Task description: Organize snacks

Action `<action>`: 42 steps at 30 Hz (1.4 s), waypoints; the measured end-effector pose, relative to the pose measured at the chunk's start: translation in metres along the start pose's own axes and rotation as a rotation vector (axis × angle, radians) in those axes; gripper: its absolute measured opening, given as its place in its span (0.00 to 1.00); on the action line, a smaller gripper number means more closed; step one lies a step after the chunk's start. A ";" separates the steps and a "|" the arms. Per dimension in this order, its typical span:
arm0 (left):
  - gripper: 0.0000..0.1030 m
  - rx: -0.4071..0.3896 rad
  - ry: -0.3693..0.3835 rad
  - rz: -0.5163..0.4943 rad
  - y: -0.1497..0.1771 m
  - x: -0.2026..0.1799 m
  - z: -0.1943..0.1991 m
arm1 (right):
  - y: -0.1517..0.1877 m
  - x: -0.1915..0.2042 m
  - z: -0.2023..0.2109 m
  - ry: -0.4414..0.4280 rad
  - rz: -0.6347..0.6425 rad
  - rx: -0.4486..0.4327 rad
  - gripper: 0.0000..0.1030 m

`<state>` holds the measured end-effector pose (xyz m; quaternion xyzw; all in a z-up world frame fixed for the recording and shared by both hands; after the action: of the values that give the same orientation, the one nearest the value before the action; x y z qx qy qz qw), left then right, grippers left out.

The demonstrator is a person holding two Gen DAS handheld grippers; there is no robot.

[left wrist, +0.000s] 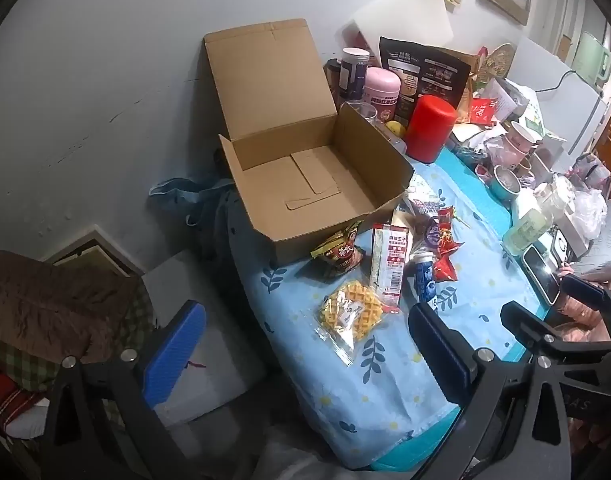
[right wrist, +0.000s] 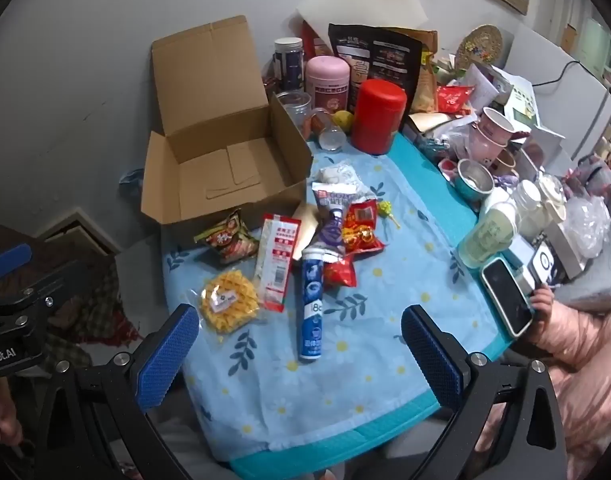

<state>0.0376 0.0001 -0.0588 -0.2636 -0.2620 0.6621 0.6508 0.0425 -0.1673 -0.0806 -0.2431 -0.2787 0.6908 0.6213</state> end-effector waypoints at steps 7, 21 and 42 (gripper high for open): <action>1.00 0.002 0.004 0.002 0.000 -0.004 0.002 | -0.002 0.001 -0.002 -0.003 -0.001 0.000 1.00; 1.00 -0.008 0.034 0.004 -0.011 -0.005 -0.008 | -0.012 0.003 -0.017 0.001 0.000 0.013 1.00; 1.00 -0.020 0.041 0.008 -0.014 -0.005 -0.007 | -0.019 0.001 -0.016 0.009 0.003 0.009 1.00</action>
<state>0.0522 -0.0049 -0.0540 -0.2844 -0.2542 0.6564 0.6509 0.0670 -0.1638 -0.0795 -0.2440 -0.2723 0.6919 0.6226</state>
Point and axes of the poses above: each gripper's, at about its wrist camera, not at the fingertips, and z roughly against the way its jaws point, x to its left, y to its underside, the point moved 7 cm from there along -z, roughly the way its jaws point, and after that the axes turned 11 degrees about -x, right-handed, at the moved point
